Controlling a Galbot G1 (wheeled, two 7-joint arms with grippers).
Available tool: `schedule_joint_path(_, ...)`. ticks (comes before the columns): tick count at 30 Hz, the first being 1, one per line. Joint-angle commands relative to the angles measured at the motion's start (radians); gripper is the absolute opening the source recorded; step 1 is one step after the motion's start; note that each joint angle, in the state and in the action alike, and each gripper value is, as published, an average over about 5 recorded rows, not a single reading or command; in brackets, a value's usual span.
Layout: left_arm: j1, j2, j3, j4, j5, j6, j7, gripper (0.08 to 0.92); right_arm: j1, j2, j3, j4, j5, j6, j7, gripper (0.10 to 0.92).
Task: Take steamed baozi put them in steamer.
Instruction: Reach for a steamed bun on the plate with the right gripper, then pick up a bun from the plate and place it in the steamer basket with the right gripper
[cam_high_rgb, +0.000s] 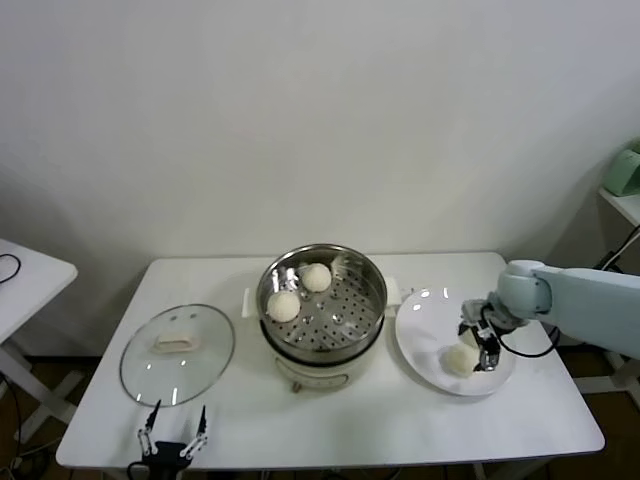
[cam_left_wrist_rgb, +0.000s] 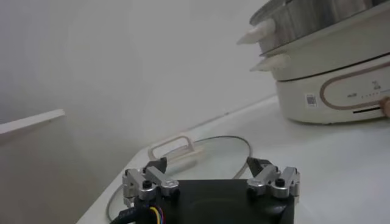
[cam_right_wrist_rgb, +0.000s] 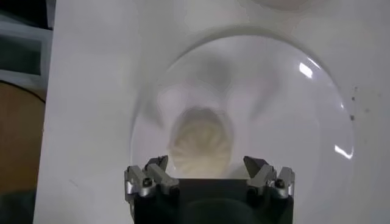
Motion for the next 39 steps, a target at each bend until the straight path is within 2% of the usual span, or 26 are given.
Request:
schedule_joint_path(1,0.001,0.003,-0.001,0.001,0.003,0.0,0.0,0.823,-0.087,-0.013,0.067,-0.025,-0.031,-0.005,0.015,0.823)
schedule_joint_path(8,-0.001,0.004,-0.003,0.003,0.003,0.0,0.0,0.823,-0.085,-0.01,0.069,-0.022,-0.038,-0.01,0.017,0.809)
schedule_joint_path(15,0.0,0.003,-0.003,0.005,0.005,-0.002,-0.001,0.823,-0.078,-0.006,0.063,-0.029,-0.046,-0.005,0.007,0.639)
schedule_joint_path(19,0.001,0.003,-0.005,0.003,0.004,-0.003,-0.001,0.823,-0.069,-0.007,0.072,-0.029,-0.049,0.001,0.001,0.581)
schedule_joint_path(24,0.004,0.002,-0.006,-0.002,0.006,-0.002,-0.002,0.823,0.051,-0.018,0.025,0.007,-0.021,0.037,-0.026,0.569)
schedule_joint_path(29,0.009,0.002,-0.007,-0.003,0.01,-0.004,-0.003,0.823,0.414,-0.003,-0.204,0.092,0.062,0.139,-0.096,0.568)
schedule_joint_path(34,0.01,0.001,-0.007,-0.001,0.014,-0.005,-0.005,0.823,0.697,0.073,-0.31,0.112,0.145,0.244,-0.168,0.568)
schedule_joint_path(39,0.01,-0.001,-0.006,-0.003,0.015,-0.006,-0.006,0.823,0.823,0.166,-0.28,0.153,0.237,0.313,-0.206,0.575)
